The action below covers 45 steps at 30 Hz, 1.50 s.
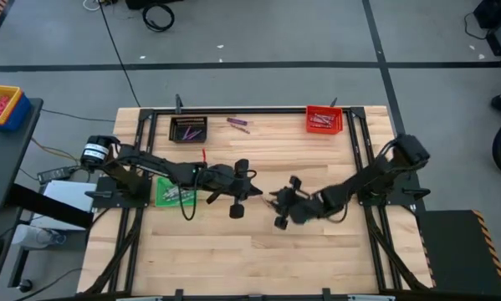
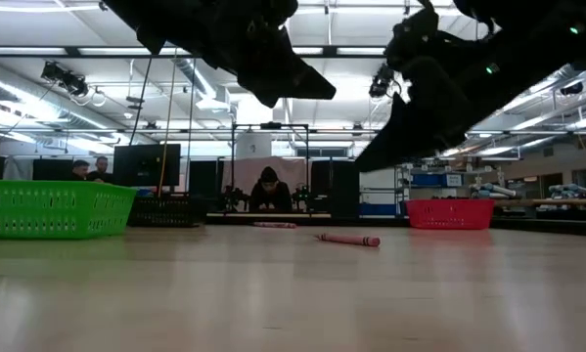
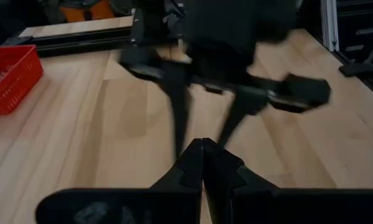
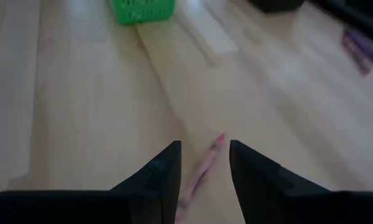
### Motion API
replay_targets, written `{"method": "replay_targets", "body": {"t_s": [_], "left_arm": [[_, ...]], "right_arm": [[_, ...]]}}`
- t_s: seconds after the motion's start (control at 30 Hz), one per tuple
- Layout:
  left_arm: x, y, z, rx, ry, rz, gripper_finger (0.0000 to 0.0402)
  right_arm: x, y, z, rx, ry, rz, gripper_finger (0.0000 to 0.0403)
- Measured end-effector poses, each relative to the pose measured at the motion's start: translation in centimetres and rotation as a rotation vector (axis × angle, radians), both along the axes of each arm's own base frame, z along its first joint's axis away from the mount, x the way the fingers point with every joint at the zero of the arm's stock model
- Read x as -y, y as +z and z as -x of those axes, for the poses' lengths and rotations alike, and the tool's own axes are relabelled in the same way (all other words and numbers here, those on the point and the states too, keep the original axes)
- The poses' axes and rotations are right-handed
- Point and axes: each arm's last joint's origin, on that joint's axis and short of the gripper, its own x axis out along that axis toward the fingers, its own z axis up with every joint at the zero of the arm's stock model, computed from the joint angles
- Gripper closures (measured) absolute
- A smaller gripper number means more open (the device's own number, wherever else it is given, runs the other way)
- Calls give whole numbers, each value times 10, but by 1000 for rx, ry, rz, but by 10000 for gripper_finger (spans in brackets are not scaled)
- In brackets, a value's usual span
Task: Sort crayons
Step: Put the pink crayon into the red bin
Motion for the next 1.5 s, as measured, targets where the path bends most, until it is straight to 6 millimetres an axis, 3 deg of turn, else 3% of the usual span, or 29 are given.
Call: {"method": "replay_targets", "body": {"t_s": [0.17,0.37,0.7,1.0,1.2,1.37,1.5], "left_arm": [[-3,0,-1,4,4,-13,390],[-6,2,-1,19,6,-27,390],[-10,2,-2,25,13,-37,390],[-10,3,2,-7,17,-29,390],[-8,27,16,23,14,-6,390],[-2,39,27,20,-5,-5,390],[5,39,31,5,-32,-11,390]], "right_arm": [[-17,-33,-5,15,-79,17,264],[-20,-67,-9,46,-158,19,264],[-14,-93,-12,58,-232,-35,275],[-14,-94,-13,23,-187,-19,361],[-15,-90,-12,11,-158,-16,377],[-14,-67,-8,-23,-103,9,361],[-7,-26,-5,4,-106,57,363]]}}
